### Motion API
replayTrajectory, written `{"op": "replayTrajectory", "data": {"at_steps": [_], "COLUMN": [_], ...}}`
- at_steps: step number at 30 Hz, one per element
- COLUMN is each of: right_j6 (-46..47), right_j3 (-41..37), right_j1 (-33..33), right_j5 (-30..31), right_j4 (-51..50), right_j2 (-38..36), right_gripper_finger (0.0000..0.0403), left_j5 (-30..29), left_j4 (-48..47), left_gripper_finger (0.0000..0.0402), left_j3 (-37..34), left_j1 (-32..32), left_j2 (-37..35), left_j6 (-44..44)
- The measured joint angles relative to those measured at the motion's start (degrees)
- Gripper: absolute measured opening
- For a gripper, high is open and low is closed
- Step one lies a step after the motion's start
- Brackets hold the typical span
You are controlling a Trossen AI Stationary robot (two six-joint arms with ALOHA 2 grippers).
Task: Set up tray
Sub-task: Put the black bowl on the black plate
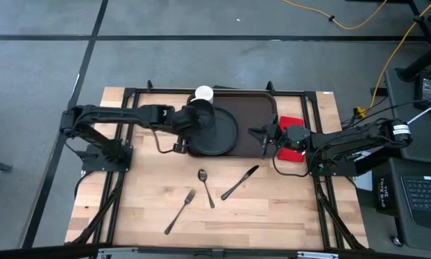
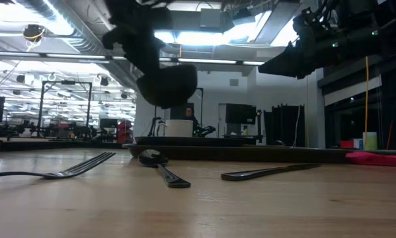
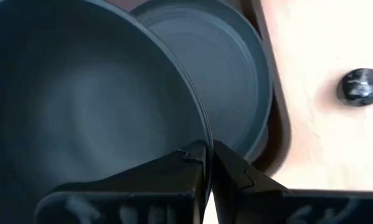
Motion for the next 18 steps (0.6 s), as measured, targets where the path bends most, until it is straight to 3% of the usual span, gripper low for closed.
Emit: {"op": "replayTrajectory", "data": {"at_steps": [9,18], "right_j6": [0.23,0.44], "right_j3": [0.00,0.00], "right_j1": [0.00,-0.02], "right_j5": [0.00,0.00], "right_j4": [0.62,0.81], "right_j2": [0.00,0.00], "right_gripper_finger": [0.0042,0.0042], "left_j5": [3.37,7.17], "left_j4": [-7.46,-8.72], "left_gripper_finger": [0.0003,0.0003], "left_j3": [11.43,15.23], "left_j1": [1.72,5.46], "left_j2": [13.22,19.54], "left_j6": [8.38,11.31]}}
